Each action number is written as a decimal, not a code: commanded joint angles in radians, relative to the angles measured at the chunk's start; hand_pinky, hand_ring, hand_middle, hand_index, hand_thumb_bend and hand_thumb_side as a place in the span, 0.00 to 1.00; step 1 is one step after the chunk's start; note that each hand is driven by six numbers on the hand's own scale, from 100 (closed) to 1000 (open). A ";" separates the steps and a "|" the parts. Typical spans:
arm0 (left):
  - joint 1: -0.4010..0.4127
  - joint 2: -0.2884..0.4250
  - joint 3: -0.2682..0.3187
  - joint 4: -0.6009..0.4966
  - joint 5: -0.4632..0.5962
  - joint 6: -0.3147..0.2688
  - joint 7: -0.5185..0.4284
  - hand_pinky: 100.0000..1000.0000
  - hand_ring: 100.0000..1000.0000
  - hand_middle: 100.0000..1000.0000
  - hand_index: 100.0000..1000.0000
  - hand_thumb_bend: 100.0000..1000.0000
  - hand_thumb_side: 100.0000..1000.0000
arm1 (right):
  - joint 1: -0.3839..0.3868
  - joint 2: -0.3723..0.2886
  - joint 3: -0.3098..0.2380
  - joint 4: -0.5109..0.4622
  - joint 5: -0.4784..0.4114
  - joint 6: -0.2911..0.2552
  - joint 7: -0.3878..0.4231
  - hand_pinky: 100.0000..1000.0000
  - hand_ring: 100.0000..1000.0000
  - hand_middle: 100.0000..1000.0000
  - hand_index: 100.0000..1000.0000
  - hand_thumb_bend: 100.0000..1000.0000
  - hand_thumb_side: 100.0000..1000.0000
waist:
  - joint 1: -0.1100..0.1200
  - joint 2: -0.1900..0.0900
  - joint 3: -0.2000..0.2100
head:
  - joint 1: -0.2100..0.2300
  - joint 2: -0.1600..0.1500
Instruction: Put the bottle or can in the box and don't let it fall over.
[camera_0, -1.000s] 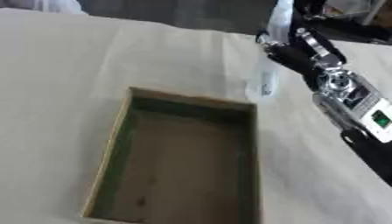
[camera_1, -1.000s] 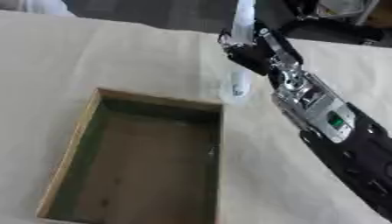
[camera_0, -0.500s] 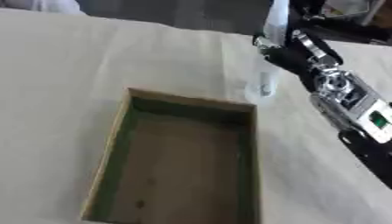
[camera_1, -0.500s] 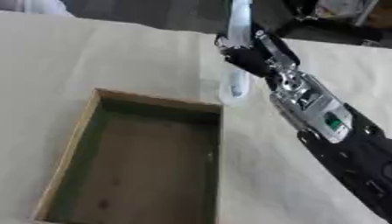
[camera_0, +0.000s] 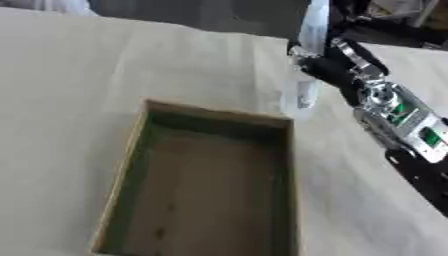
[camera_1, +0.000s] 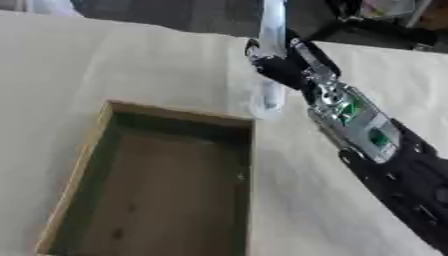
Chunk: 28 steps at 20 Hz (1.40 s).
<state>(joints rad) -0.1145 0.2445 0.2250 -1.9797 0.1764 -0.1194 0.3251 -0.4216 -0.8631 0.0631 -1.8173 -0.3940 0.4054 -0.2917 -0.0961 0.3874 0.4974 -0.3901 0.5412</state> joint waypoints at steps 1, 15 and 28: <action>-0.005 0.012 0.011 -0.020 -0.005 -0.001 0.000 1.00 0.74 0.81 0.70 0.59 0.40 | -0.012 -0.007 -0.003 0.010 0.018 0.005 -0.001 1.00 1.00 1.00 1.00 0.00 0.40 | 0.003 -0.015 -0.003 | 0.002 -0.009; -0.006 0.008 0.015 -0.020 -0.006 -0.003 0.003 1.00 0.74 0.81 0.70 0.58 0.40 | -0.009 0.036 0.016 0.077 0.079 0.009 0.007 1.00 1.00 1.00 1.00 0.00 0.37 | 0.004 -0.011 -0.007 | 0.005 -0.012; -0.001 0.005 0.018 -0.020 -0.006 -0.002 0.006 1.00 0.74 0.81 0.70 0.58 0.40 | -0.032 0.060 0.015 0.130 -0.048 0.052 -0.170 1.00 1.00 1.00 0.84 0.00 0.11 | 0.008 -0.014 -0.011 | 0.006 -0.006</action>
<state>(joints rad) -0.1146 0.2354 0.2316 -1.9797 0.1762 -0.1208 0.3287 -0.4481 -0.7876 0.0860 -1.6943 -0.4163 0.4488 -0.4361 -0.0952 0.3895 0.4870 -0.3860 0.5415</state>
